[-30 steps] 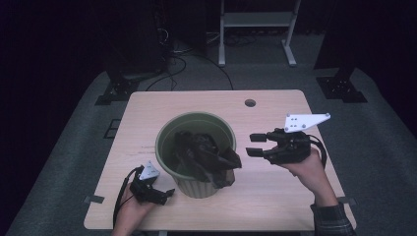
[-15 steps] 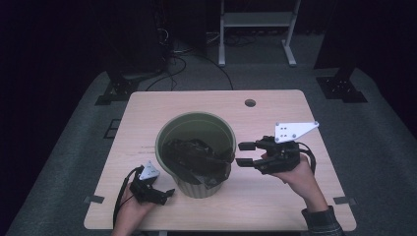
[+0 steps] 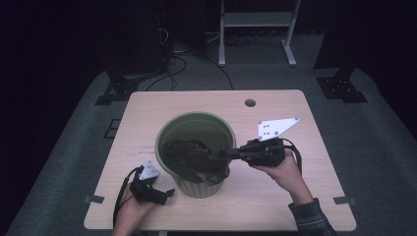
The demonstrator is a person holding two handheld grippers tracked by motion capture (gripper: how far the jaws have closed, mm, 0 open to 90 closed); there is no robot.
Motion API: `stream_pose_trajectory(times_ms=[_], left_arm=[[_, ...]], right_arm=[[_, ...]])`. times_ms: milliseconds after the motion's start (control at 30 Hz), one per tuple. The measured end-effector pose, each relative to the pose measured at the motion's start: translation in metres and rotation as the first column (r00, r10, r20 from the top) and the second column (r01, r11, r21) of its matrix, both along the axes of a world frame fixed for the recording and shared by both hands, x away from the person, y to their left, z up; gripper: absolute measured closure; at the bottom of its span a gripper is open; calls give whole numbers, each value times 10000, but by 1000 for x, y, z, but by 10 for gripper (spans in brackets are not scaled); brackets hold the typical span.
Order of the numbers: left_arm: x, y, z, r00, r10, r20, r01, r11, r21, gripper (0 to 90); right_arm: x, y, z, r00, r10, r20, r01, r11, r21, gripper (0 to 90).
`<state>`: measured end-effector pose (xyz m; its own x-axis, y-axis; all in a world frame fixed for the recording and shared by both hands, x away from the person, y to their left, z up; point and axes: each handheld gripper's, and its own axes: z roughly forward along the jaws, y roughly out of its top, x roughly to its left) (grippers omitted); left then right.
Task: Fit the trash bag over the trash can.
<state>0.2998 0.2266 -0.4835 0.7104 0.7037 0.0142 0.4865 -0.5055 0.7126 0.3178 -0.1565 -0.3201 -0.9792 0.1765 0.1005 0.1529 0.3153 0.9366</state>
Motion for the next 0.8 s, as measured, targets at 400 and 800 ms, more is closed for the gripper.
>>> stream_pose_trajectory(times_ms=[400,800], left_arm=[[0,0,0,10000,4,11,-4,10000,-20,0],[0,0,0,10000,-1,10,1,10000,-19,0]], right_arm=[[48,-7,19,9840,-1780,116,1770,9823,619,900],[61,-28,38,9632,-2648,456,2590,9602,1043,900]])
